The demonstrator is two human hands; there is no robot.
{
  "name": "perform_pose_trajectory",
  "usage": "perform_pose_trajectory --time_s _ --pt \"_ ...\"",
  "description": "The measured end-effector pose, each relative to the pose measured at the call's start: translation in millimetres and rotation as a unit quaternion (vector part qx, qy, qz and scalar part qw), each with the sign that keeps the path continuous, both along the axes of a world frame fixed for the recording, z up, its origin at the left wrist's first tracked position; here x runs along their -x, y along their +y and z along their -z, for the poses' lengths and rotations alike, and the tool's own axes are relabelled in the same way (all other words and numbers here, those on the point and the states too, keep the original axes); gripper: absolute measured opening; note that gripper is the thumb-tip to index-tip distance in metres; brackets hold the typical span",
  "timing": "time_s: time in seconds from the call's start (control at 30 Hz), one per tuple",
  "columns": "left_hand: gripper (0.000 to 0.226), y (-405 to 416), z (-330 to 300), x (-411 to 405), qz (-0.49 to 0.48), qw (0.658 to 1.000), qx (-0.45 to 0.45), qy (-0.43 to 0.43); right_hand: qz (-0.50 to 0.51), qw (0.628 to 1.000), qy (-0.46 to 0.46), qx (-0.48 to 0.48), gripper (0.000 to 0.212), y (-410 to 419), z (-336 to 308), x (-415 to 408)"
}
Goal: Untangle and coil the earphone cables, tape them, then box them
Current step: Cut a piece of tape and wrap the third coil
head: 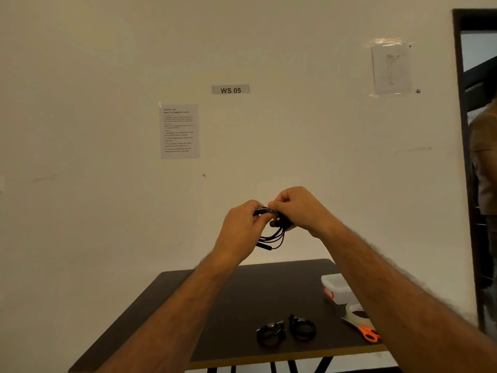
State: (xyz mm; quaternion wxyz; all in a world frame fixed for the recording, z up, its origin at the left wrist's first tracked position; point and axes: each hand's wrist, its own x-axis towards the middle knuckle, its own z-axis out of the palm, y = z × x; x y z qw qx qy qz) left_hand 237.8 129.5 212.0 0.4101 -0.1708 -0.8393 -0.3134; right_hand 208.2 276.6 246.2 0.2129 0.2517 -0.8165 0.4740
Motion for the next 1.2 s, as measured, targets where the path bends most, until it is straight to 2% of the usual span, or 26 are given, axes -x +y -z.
perform_pose_trajectory --time_s 0.2,0.4,0.57,0.63,0.73,0.83,0.9,0.97,1.07,1.2 --pt "0.033 1.9 0.6 -1.2 0.007 1.000 -0.021 0.009 -0.038 0.996 -0.079 -0.010 0.022 4.9 -5.0 -0.6" --pt "0.018 0.1 0.2 -2.8 0.019 0.999 0.005 0.026 -0.107 0.977 -0.184 -0.004 0.026 12.6 -3.1 5.4" --pt "0.008 1.4 -1.9 -4.2 0.027 0.999 -0.002 0.019 -0.151 0.964 -0.220 -0.010 0.024 16.1 5.3 12.3" --pt "0.009 2.8 -3.3 -3.4 0.020 1.000 0.003 0.007 -0.139 0.969 -0.204 -0.021 0.023 16.8 6.7 12.9" --pt "0.015 2.0 -4.4 -1.0 -0.006 1.000 0.014 -0.008 -0.067 0.989 -0.115 -0.062 0.022 15.8 5.2 11.9" --pt "0.019 1.7 -4.9 1.5 -0.032 0.999 0.011 -0.016 -0.052 0.997 -0.047 -0.038 0.031 14.0 1.9 7.6" --pt "0.021 2.3 -5.8 2.8 -0.041 0.999 0.003 -0.021 -0.087 0.994 -0.040 -0.044 0.033 14.6 0.3 4.7" --pt "0.022 2.5 -6.7 4.1 -0.045 0.999 -0.002 -0.027 -0.111 0.990 -0.037 -0.074 0.024 14.2 0.8 4.1" --pt "0.021 1.8 -6.9 5.9 -0.047 0.998 -0.003 -0.037 -0.113 0.990 -0.024 -0.077 0.011 12.6 2.8 6.3" --pt "0.018 0.5 -7.3 6.9 -0.036 0.997 -0.003 -0.064 -0.108 0.992 -0.011 -0.068 0.012 14.3 3.7 6.1"
